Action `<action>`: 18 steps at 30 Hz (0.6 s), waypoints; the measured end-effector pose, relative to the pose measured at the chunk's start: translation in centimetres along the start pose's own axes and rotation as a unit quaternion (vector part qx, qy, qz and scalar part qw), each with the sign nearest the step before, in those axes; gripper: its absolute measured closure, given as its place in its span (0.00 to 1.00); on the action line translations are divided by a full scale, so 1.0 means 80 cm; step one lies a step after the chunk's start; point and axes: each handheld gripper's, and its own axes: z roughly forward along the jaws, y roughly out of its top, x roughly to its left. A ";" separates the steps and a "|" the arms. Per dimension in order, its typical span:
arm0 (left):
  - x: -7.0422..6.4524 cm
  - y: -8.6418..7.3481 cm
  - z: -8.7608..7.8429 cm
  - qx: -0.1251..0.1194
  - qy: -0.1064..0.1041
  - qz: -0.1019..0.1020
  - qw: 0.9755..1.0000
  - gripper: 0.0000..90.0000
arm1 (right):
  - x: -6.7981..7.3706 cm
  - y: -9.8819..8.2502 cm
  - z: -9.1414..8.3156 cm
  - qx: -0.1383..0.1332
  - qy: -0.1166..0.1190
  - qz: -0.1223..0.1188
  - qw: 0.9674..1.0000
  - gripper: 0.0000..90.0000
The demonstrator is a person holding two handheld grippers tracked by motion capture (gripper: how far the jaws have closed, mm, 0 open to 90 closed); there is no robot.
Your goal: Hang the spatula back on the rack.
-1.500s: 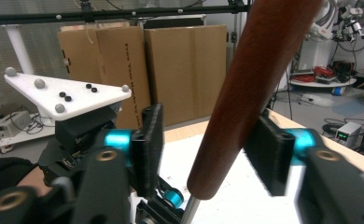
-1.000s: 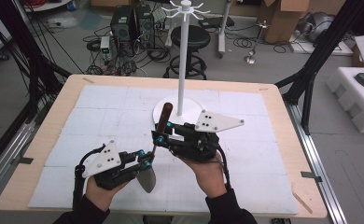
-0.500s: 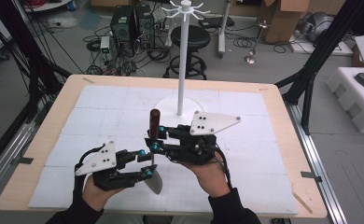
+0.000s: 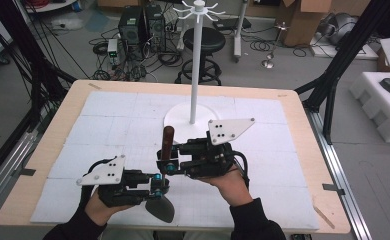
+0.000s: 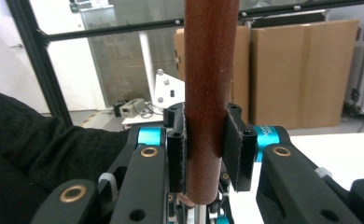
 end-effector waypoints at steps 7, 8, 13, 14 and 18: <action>0.000 0.001 0.000 -0.005 0.023 -0.012 1.000 0.93 | 0.001 -0.006 -0.005 -0.023 -0.022 0.003 0.999 0.77; 0.000 0.001 0.000 -0.004 0.029 -0.009 1.000 0.93 | 0.004 -0.007 -0.006 -0.038 -0.064 -0.001 0.997 0.51; 0.002 0.000 0.001 -0.002 0.060 -0.018 0.998 0.93 | 0.011 -0.006 -0.006 -0.045 -0.108 -0.004 0.993 0.40; 0.002 0.000 0.001 -0.004 0.067 -0.020 0.998 0.93 | 0.013 -0.006 -0.004 -0.041 -0.116 -0.007 0.992 0.40; 0.004 0.000 0.001 -0.009 0.083 -0.027 0.996 0.93 | 0.015 -0.008 0.004 -0.020 -0.150 -0.013 0.988 0.50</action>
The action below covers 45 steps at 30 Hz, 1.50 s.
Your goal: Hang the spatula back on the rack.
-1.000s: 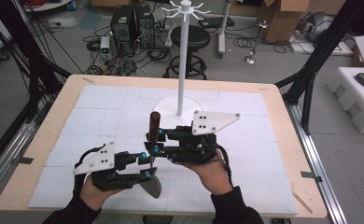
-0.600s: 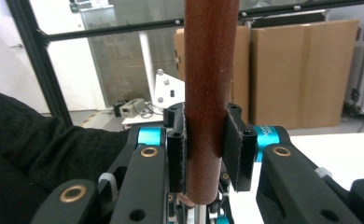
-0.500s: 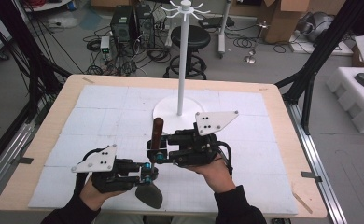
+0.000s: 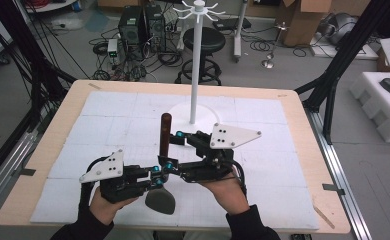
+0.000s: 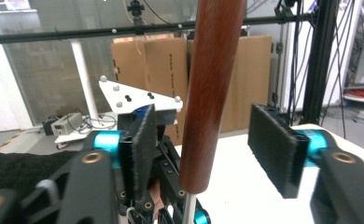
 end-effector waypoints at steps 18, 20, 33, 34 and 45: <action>0.004 -0.002 -0.009 -0.027 0.031 -0.017 0.999 0.80 | -0.003 0.003 0.007 0.013 0.001 0.024 1.000 0.82; 0.008 -0.003 -0.018 -0.041 0.040 -0.022 0.998 0.72 | -0.005 0.007 0.008 0.020 -0.014 0.010 1.000 0.82; 0.029 -0.011 -0.075 -0.055 0.128 -0.020 0.990 0.29 | -0.080 0.063 0.009 0.047 -0.021 0.007 0.999 0.82; 0.030 -0.011 -0.078 -0.053 0.136 -0.018 0.989 0.25 | -0.085 0.066 0.010 0.046 -0.023 0.009 0.999 0.82; 0.038 -0.018 -0.096 -0.036 0.159 -0.010 0.987 0.23 | -0.142 0.105 0.013 0.046 -0.061 0.016 0.997 0.82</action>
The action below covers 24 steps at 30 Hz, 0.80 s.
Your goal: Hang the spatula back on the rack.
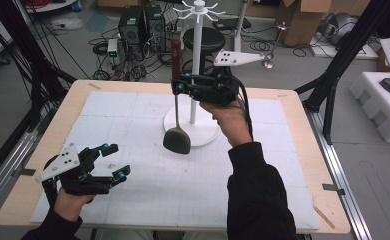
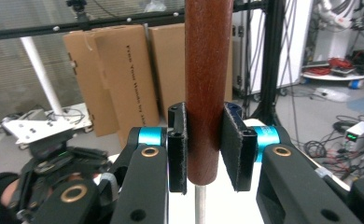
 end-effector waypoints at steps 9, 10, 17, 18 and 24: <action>0.002 0.000 0.000 0.007 -0.001 0.001 1.000 0.23 | -0.037 0.019 -0.014 0.002 0.004 -0.014 1.000 0.82; 0.002 0.001 0.001 0.007 0.000 0.001 1.000 0.23 | -0.042 0.021 -0.016 0.001 0.007 -0.018 1.000 0.82; 0.003 0.003 0.006 0.009 -0.001 -0.002 1.000 0.23 | -0.062 0.028 -0.024 -0.002 0.006 -0.010 1.000 0.82; 0.003 0.003 0.007 0.009 0.000 -0.001 1.000 0.23 | -0.065 0.028 -0.025 0.000 0.005 -0.009 1.000 0.82; 0.001 0.005 0.010 0.013 -0.005 -0.001 1.000 0.23 | -0.077 0.028 -0.027 -0.002 -0.002 0.001 1.000 0.82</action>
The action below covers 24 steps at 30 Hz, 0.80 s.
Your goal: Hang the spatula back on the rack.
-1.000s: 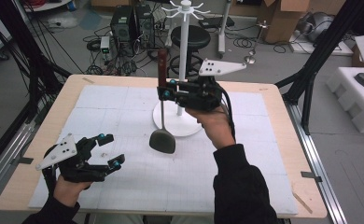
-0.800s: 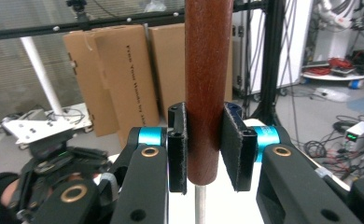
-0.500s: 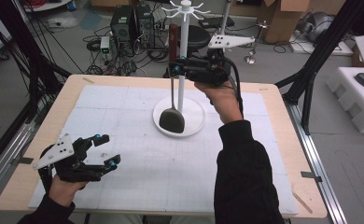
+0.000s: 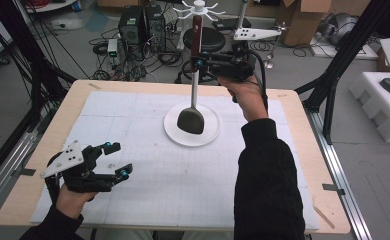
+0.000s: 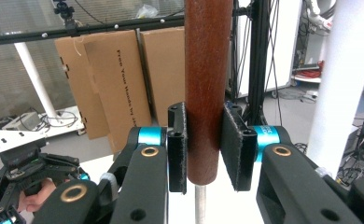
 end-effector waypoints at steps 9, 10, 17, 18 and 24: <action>0.000 0.003 0.000 0.002 0.002 -0.001 1.000 0.23 | -0.011 0.005 0.006 0.004 -0.009 0.009 1.000 0.82; 0.001 0.003 0.000 0.002 0.002 -0.002 1.000 0.23 | -0.012 0.005 0.006 0.005 -0.008 0.009 1.000 0.81; 0.004 0.002 -0.002 0.003 0.007 -0.003 1.000 0.23 | -0.018 0.000 0.010 0.017 -0.010 0.011 1.000 0.81; 0.004 0.001 -0.003 0.002 0.007 -0.004 1.000 0.23 | -0.017 0.001 0.011 0.017 -0.010 0.012 1.000 0.81; 0.005 0.000 -0.004 0.001 0.007 -0.007 1.000 0.23 | -0.008 -0.004 0.007 0.005 -0.024 0.008 1.000 0.71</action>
